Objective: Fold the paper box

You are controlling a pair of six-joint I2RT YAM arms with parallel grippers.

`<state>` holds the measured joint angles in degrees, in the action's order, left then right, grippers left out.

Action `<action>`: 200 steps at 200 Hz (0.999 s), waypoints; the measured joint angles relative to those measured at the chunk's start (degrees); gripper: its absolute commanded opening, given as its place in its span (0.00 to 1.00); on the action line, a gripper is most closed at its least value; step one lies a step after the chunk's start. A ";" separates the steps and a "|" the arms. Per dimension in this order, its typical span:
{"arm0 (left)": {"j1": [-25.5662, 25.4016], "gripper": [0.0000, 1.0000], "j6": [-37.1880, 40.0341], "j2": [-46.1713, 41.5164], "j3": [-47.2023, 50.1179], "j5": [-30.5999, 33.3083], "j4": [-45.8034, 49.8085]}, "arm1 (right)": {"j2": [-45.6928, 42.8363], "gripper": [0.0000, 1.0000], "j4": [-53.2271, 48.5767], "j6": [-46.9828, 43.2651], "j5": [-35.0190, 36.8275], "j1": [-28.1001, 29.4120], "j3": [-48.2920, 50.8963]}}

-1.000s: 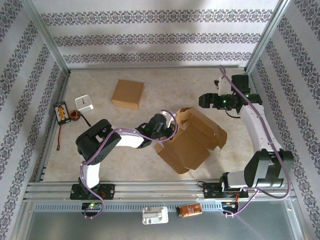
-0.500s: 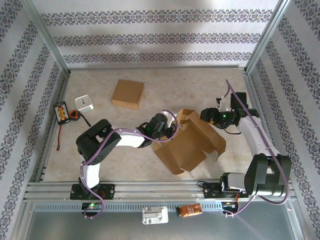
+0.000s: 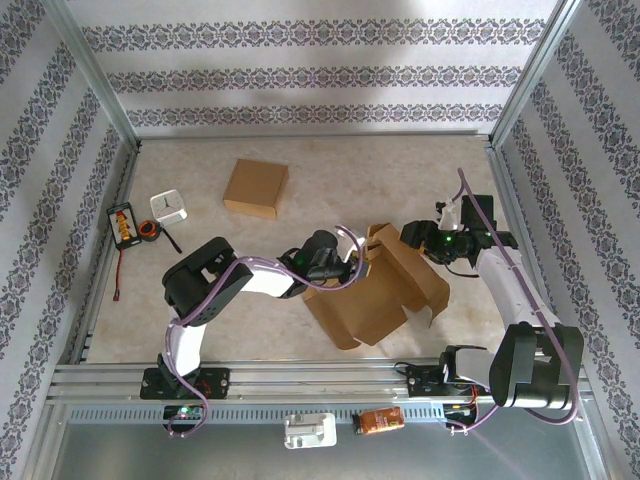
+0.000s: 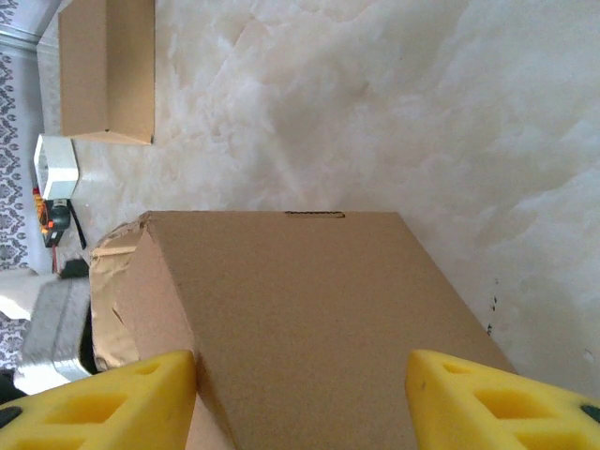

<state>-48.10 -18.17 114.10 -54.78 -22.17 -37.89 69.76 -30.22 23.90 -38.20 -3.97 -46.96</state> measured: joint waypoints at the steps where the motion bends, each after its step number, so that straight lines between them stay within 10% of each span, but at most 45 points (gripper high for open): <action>1: -0.11 0.29 -0.02 0.13 -0.09 -0.15 -0.07 | 0.00 0.60 -0.02 0.02 0.00 0.00 0.00; 75: -2.16 0.71 8.37 -3.89 2.80 0.66 -0.76 | -0.35 0.59 0.33 0.04 2.36 1.40 0.00; 143: 1.53 0.69 20.22 -21.84 12.94 2.78 2.49 | -0.39 0.59 0.31 -0.24 2.97 1.99 -0.15; 200: 13.79 0.66 34.01 -7.87 -9.92 -13.29 22.23 | -0.02 0.61 0.00 -0.24 2.93 1.99 -0.59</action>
<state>-34.30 15.84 106.24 -64.71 -35.46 -15.66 69.73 -30.22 23.66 -35.27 -1.98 -47.55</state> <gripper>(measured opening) 0.655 0.602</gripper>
